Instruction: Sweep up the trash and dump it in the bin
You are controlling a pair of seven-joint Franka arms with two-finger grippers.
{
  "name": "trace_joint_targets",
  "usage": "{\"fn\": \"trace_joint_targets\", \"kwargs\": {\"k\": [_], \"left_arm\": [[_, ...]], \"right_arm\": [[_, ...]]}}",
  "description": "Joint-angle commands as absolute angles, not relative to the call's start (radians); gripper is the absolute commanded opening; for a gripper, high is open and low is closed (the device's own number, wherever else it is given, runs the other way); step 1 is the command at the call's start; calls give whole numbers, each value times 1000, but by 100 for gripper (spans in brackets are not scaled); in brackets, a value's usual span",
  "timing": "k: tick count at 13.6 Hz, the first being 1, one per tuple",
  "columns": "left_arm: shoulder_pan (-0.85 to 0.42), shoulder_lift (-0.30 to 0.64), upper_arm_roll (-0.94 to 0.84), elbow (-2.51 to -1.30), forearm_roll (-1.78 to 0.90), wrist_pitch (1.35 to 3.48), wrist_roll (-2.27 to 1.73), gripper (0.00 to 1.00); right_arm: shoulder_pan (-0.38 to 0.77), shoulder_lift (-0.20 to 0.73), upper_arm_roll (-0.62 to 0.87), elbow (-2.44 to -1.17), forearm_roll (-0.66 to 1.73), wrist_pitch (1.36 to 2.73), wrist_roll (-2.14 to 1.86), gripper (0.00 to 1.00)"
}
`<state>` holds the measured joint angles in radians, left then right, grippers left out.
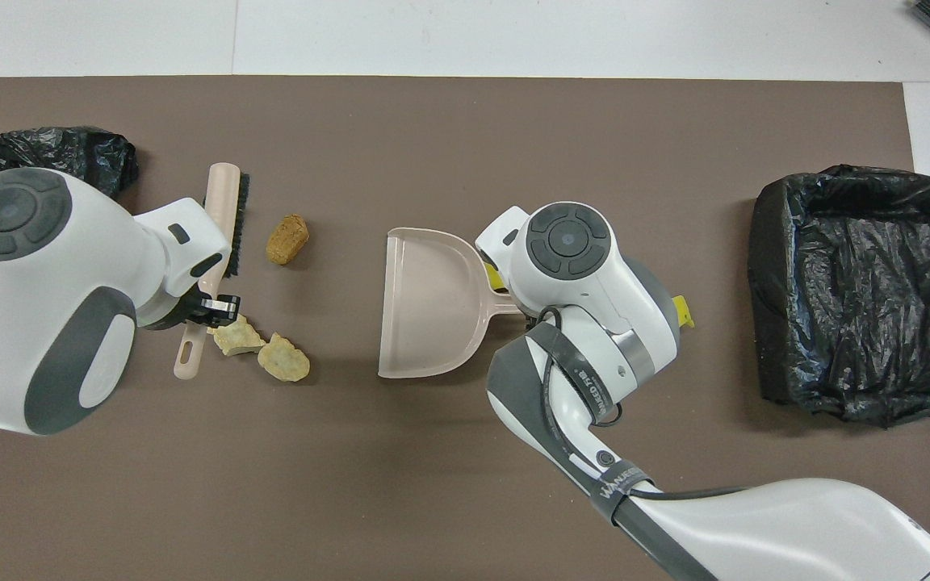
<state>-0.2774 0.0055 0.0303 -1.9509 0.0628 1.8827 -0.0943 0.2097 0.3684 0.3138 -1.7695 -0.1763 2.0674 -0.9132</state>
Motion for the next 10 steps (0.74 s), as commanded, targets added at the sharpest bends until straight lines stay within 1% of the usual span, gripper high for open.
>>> {"fn": "trace_joint_targets", "kwargs": {"k": [1,3,4,5,8,10], "left_arm": [[-189,89,35,-1890,51,1943,43,0],[-137,153,35,-1846,58,1992,55,0],[-88,191,29,-1813,55,1990,105,0],[-69,225,28,-1778,52,1990,164,0],[-55,268,34,-1764,64,2016,195,0],[-58,287,31,-1779,110,2028,250,0]], "right_arm": [[201,342,319,-1802,-166,2077,-945,0],[201,342,319,-1802,-166,2077,-945,0],[201,342,319,-1802,-166,2077,-945,0],[201,342,319,-1802,-166,2077,-945,0],[201,342,319,-1802,-166,2077,-945,0],[201,342,319,-1802,-166,2077,-945,0]]}}
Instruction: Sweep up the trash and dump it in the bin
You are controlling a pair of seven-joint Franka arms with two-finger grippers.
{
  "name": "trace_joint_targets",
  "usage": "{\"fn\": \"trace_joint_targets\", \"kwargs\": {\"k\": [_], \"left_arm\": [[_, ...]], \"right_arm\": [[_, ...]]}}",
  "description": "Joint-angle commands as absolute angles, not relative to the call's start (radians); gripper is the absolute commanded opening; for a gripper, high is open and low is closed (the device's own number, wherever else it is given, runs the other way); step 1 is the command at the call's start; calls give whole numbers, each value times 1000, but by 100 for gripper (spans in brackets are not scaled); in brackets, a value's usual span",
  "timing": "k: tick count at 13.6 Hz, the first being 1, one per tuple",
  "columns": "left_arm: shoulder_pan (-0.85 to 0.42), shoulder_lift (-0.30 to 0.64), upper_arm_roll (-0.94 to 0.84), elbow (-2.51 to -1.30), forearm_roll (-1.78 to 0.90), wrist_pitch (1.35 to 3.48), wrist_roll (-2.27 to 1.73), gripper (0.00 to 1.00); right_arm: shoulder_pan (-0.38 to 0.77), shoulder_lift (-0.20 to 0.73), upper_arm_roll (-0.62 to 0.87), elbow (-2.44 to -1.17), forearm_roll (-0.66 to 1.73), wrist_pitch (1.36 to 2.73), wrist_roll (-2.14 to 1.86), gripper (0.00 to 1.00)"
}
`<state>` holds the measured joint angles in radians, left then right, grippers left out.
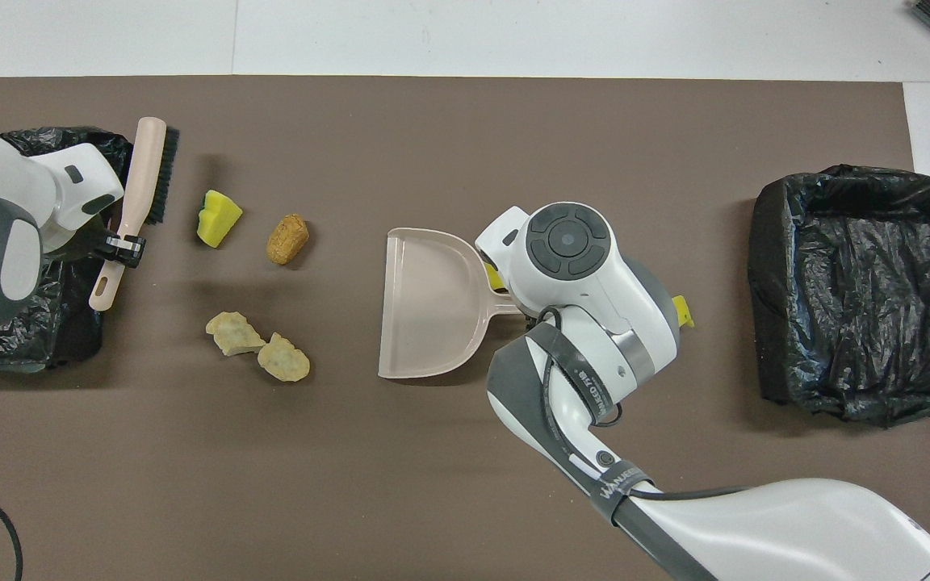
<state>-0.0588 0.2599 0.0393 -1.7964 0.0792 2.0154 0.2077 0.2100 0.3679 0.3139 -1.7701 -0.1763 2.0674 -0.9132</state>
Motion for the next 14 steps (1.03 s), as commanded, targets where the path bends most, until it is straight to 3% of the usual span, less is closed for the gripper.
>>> {"fn": "trace_joint_targets", "kwargs": {"k": [1,14], "left_arm": [[-60,284,31,-1789,109,2022,268,0],[-376,137,20,-2031,-78,1988,268,0]], "right_arm": [[202,342,319,-1802,-166,2075,-945,0],[204,341,319,-1802,-166,2077,-934,0]]}}
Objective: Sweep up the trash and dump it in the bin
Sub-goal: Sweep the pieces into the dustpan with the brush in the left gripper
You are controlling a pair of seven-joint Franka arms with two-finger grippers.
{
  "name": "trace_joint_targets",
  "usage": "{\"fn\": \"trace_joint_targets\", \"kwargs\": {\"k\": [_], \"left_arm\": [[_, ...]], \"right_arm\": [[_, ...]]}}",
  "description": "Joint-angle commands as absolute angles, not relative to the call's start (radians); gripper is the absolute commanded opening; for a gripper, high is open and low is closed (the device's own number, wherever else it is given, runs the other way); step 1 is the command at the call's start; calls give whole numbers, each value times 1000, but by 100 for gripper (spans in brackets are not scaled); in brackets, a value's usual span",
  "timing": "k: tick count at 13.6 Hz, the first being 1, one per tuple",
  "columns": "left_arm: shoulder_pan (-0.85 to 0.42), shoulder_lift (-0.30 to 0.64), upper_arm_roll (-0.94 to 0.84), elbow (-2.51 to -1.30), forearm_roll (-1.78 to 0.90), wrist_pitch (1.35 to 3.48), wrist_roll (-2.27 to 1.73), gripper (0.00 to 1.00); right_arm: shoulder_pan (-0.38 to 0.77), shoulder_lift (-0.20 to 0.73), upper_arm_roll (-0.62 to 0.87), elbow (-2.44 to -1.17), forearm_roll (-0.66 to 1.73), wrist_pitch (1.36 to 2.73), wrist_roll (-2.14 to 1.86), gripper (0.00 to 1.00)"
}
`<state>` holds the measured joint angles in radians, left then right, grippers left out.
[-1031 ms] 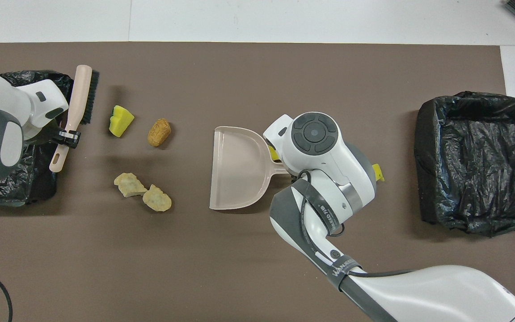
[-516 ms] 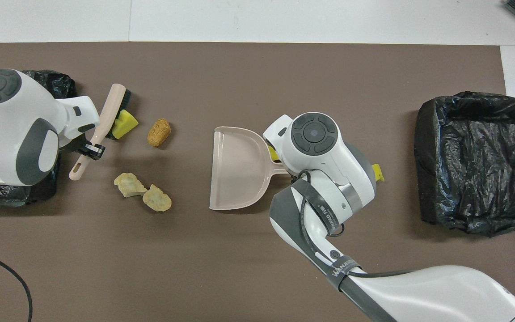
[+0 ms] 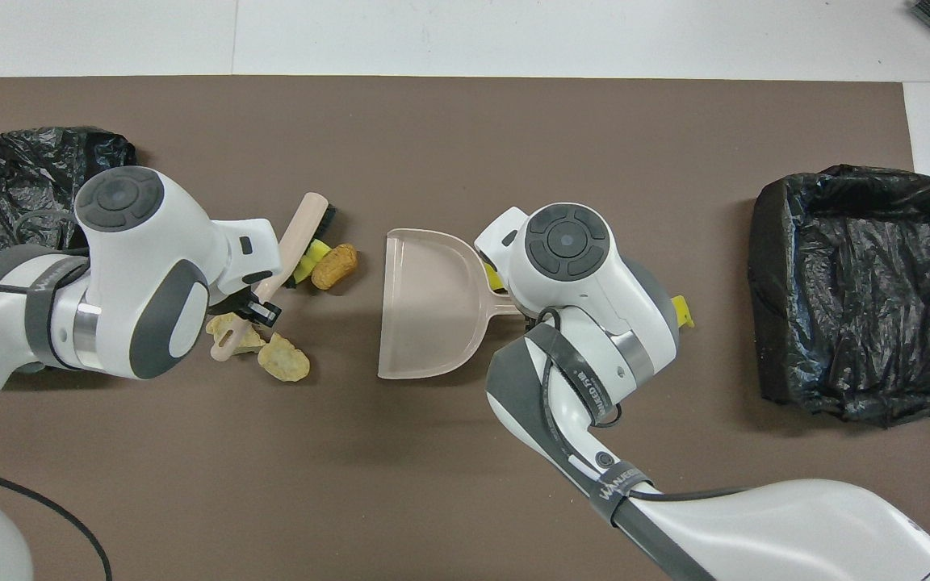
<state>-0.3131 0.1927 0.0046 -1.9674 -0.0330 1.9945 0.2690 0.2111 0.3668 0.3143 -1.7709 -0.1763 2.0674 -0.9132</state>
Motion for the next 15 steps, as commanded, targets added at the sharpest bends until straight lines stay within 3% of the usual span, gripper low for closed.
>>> {"fn": "trace_joint_targets", "kwargs": {"k": [1,5,9,13,15], "left_arm": [[-402,127,21,-2040,-109,1985,267,0],[-476,121,18,-2019,-228,1944,178,0],[-471,42,15,-2005,-239,1905,117,0],[-456,-29,20,-2029,-224,1807,-142,0],[-446,-70,20,-2098,-224,1813,-161,0]], "right_arm": [[204,339,319,-1802,-166,2075,-934,0],[204,339,321,-1802,-166,2075,-934,0],[204,339,319,-1802,-166,2075,-934,0],[204,339,319,-1802,-166,2075,-934,0],[204,339,319,-1802,-166,2075,-934,0]]}}
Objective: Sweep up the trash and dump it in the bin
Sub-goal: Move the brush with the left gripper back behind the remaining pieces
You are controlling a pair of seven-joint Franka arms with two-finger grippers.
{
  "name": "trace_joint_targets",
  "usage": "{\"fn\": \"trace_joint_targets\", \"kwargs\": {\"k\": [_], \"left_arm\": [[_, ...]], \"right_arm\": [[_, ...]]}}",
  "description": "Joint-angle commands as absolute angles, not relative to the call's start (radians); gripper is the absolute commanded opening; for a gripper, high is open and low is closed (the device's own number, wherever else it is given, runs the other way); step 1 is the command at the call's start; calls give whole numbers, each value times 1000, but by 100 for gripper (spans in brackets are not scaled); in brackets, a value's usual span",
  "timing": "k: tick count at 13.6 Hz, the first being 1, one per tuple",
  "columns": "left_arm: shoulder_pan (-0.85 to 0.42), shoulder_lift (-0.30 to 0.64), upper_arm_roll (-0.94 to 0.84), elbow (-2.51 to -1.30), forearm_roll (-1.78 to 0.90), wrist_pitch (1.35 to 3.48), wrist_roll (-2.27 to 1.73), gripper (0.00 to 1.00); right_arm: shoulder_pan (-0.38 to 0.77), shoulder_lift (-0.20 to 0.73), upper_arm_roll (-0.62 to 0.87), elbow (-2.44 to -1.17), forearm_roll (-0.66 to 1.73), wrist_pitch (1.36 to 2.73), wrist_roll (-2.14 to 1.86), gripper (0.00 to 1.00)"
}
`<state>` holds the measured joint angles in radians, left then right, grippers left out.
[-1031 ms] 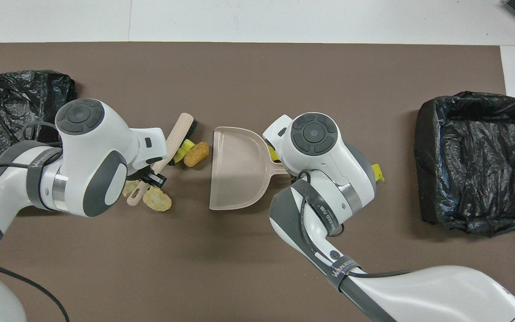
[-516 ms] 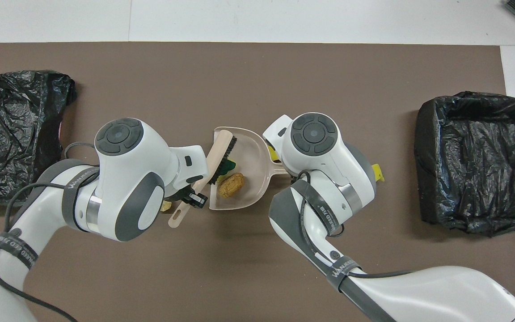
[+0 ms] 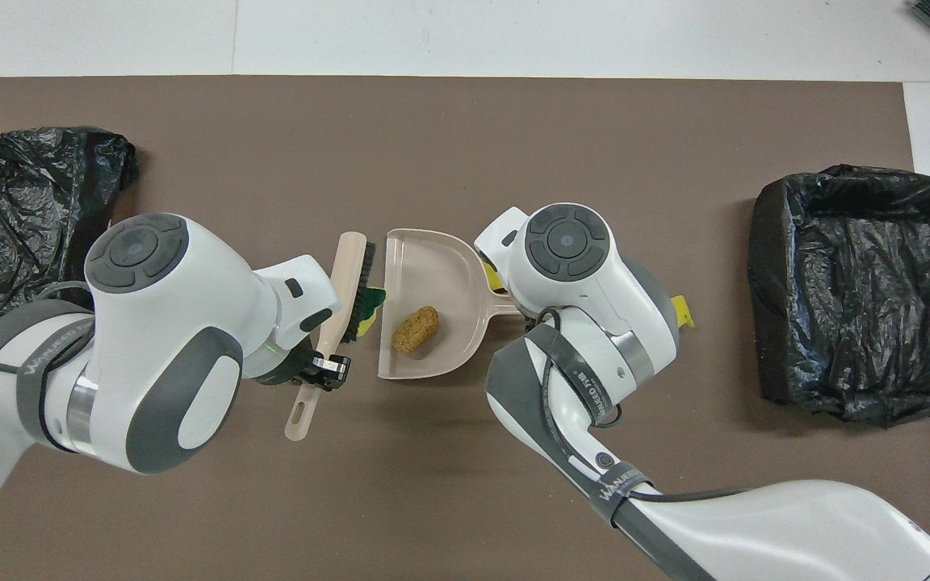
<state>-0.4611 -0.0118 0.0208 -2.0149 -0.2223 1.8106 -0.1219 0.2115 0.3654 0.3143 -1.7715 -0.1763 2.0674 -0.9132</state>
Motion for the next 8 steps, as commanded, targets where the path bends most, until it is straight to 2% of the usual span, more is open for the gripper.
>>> {"fn": "trace_joint_targets", "kwargs": {"k": [1,5,8], "left_arm": [[-421,-92,20,-2138,-224,1818,-163,0],[-307,-155,20,-2267,-224,1902,-167,0],[-207,-169,20,-2312,-224,1956,-166,0]], "right_arm": [[204,339,319,-1802,-166,2075,-934,0],[206,339,319,-1802,-166,2075,-934,0],[204,341,319,-1802,-166,2075,-934,0]]}}
